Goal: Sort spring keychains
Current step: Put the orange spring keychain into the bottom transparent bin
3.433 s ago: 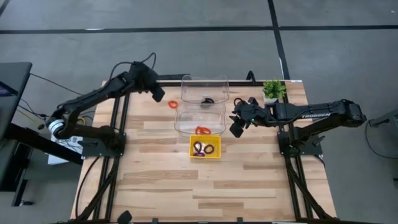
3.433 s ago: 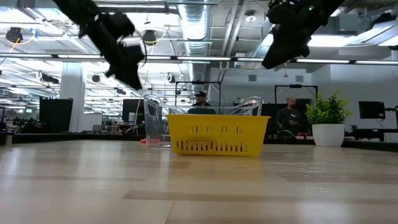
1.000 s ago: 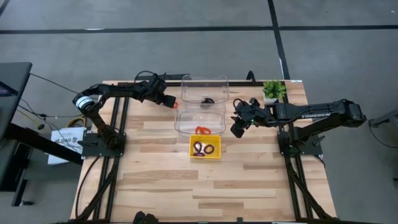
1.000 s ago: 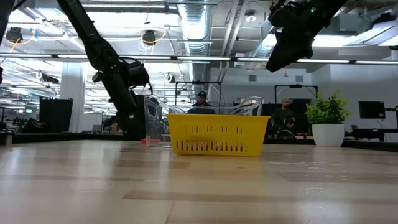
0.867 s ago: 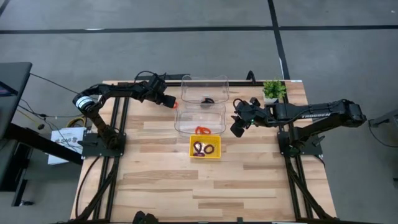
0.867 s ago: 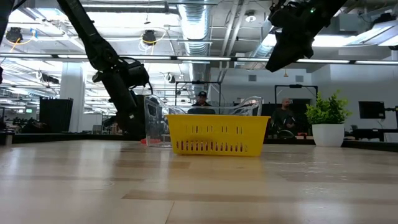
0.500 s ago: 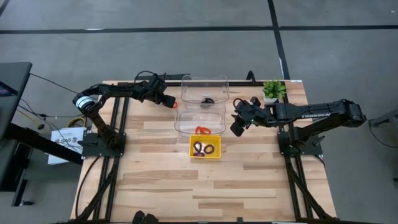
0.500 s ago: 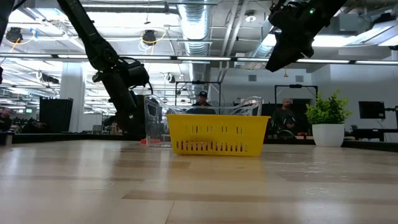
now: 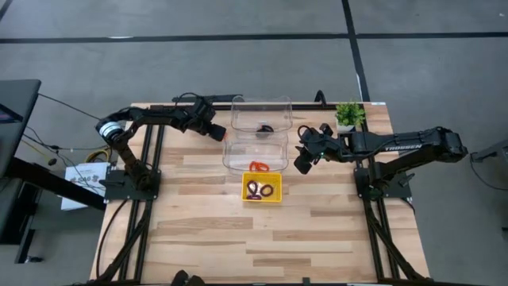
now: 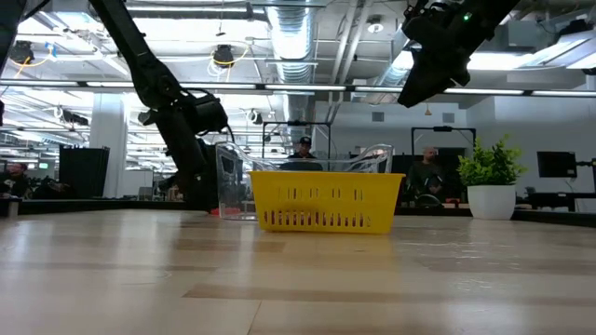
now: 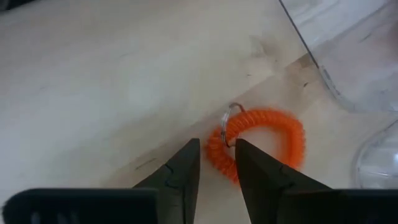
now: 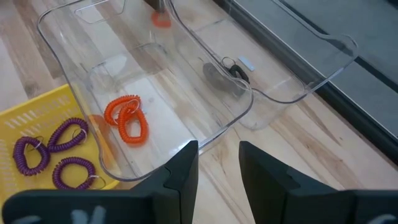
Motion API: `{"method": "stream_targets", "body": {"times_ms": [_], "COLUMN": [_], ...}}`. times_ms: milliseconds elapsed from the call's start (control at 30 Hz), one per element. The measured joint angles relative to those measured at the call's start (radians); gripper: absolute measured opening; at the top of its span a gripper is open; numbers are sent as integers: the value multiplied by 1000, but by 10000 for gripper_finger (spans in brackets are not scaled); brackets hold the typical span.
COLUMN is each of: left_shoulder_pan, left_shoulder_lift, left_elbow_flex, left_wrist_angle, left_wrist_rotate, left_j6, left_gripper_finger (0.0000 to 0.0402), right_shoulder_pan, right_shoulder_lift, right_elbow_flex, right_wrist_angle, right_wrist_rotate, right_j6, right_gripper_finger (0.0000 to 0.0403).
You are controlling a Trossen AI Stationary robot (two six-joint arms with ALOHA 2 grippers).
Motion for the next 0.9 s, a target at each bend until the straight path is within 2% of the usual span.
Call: {"method": "stream_targets", "body": {"times_ms": [233,367,567,900], "left_shoulder_pan": [-7,-4,32,116], "left_shoulder_lift": [64,21,-75,-107], "left_elbow_flex": [9,5,-6,-4], "left_wrist_angle": [0,-40,-209,-349], "left_wrist_rotate": [-3,-30,-151,-153], "left_j6": [16,55,122,179], "left_gripper_finger": [100,100,100,92], "right_shoulder_pan": [1,1,1,2], "right_shoulder_lift": [0,0,0,0], "right_elbow_flex": [0,0,0,0], "right_wrist_angle": [0,0,6,10], "right_wrist_rotate": [-3,-3,-3,-3], "right_j6": [2,17,19,19], "right_gripper_finger": [107,107,107,107]}}
